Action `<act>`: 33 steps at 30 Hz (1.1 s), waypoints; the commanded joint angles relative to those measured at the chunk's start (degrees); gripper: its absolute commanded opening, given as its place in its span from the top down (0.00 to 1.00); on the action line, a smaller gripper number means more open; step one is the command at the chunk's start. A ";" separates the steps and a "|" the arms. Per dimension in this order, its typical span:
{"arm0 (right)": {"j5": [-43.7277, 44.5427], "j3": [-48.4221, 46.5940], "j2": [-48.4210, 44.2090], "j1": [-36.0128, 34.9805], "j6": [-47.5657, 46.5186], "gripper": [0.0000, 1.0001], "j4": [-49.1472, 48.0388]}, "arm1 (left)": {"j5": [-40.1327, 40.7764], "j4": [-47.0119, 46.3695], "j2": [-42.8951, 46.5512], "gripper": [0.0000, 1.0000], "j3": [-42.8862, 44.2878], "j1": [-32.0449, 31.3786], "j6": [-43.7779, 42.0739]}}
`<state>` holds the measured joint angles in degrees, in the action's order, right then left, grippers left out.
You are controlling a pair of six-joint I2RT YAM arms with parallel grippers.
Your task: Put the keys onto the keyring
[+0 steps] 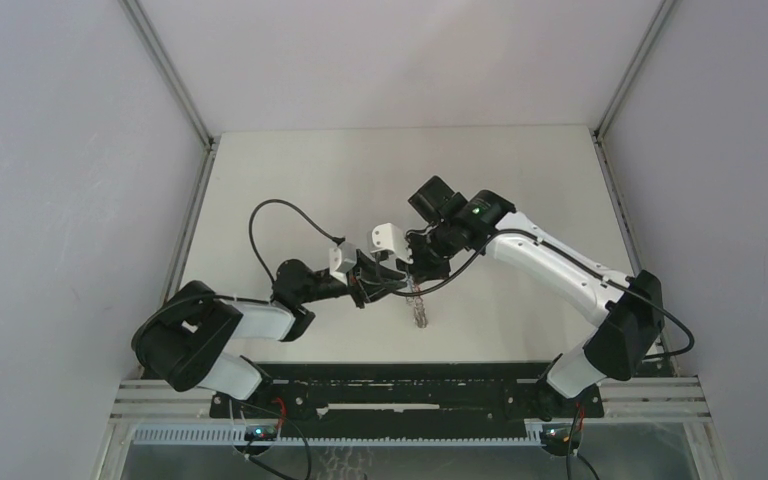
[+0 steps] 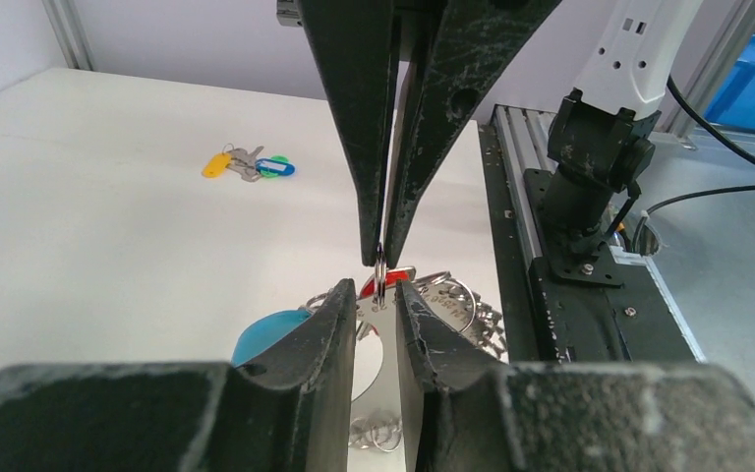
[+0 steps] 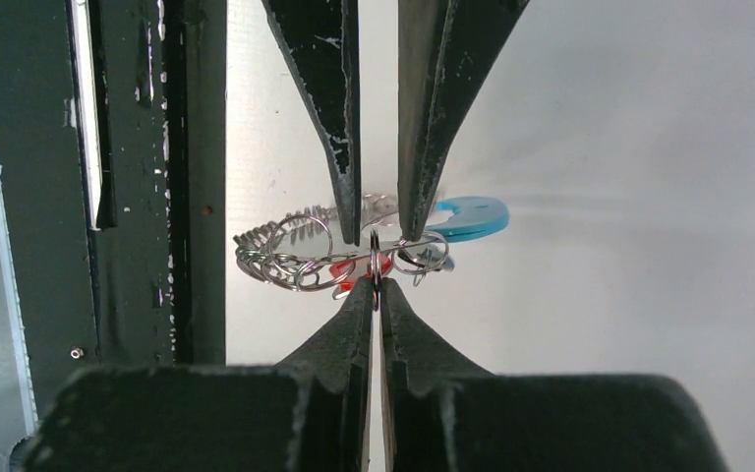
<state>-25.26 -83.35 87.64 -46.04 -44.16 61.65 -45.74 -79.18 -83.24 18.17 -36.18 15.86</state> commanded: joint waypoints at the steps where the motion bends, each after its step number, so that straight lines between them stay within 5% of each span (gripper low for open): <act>1: 0.73 -3.28 0.43 -1.18 0.57 1.00 -0.08 | -1.80 -1.24 0.12 0.75 3.41 -0.40 -0.84; 33: 2.44 -3.40 -1.25 -2.12 0.71 1.00 -0.82 | -4.40 1.34 -1.79 0.94 4.60 -1.17 -1.86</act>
<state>-22.98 -84.18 88.82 -48.10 -44.03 62.17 -48.45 -78.67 -85.52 20.01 -37.15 15.42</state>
